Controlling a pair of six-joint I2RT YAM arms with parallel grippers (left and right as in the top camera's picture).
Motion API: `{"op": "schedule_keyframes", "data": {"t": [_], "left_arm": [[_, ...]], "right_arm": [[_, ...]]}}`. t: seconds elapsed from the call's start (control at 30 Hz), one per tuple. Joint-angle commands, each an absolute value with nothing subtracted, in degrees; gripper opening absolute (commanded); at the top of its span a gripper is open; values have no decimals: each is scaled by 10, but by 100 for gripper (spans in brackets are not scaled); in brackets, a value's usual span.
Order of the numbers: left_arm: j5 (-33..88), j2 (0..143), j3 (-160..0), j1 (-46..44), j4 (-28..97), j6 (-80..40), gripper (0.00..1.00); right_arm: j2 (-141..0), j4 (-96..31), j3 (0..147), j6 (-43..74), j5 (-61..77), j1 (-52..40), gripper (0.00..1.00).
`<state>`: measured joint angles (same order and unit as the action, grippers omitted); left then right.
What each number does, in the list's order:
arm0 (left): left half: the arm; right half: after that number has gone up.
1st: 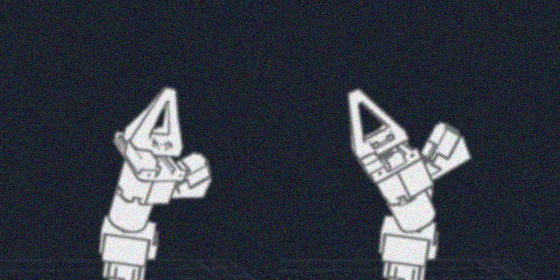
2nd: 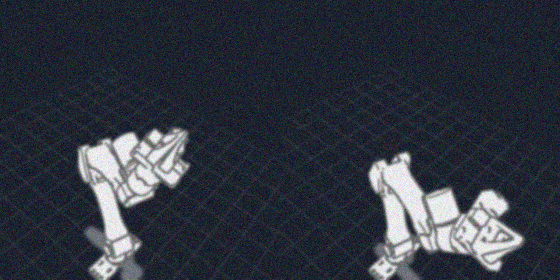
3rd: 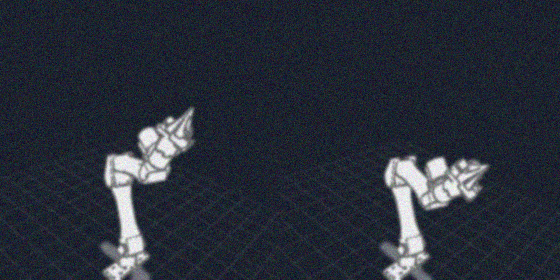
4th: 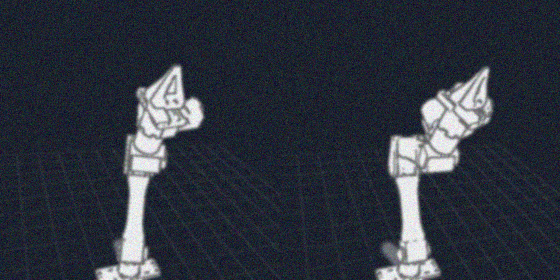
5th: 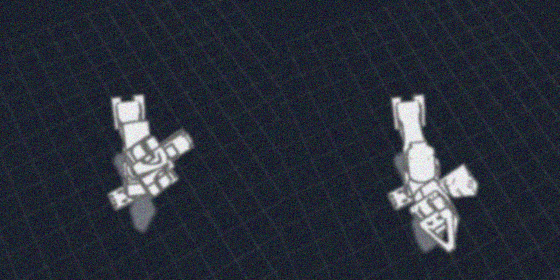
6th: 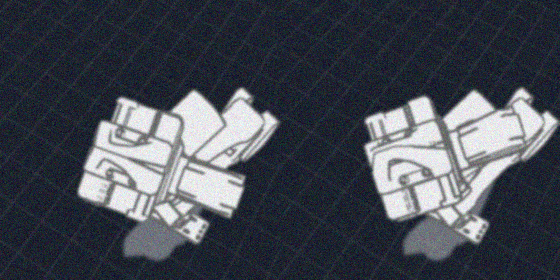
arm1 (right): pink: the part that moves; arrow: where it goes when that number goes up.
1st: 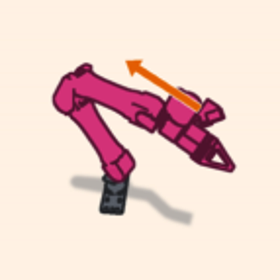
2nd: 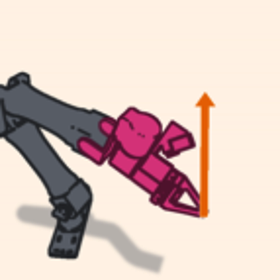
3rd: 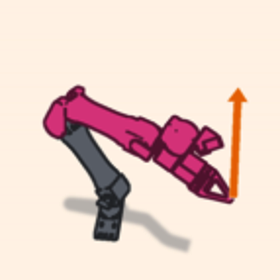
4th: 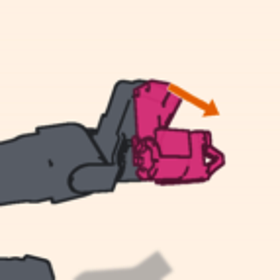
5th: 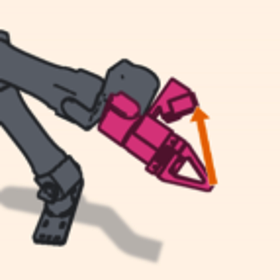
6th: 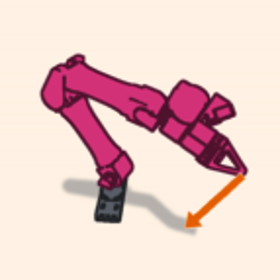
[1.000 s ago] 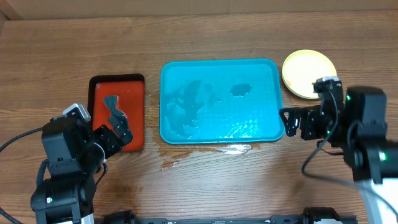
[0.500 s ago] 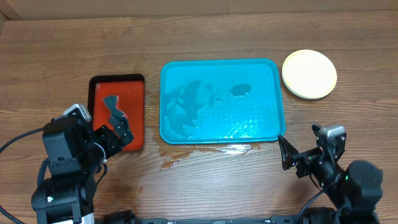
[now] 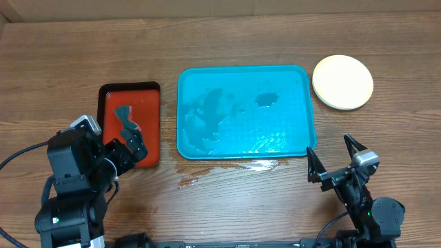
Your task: Clean dirty plates on tray and stack at the side
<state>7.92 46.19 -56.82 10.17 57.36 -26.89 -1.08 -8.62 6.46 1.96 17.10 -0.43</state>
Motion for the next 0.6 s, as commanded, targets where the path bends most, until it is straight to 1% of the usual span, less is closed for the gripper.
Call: {"op": "schedule_keyframes", "data": {"t": [0.0,0.3,0.47,0.57], "left_arm": [[73,461,-565,101,571,-275,100],[72,461,-565,101,571,-275,100],[72,461,-565,101,571,-274,100],[72,461,-565,101,571,-275,100]], "right_arm": [[-1,-62,47,55,125,-7,100],[-1,11,4,62,70,-29,100],[-1,6,4,62,35,-38,100],[-1,-18,4,62,15,-36,100]]}}
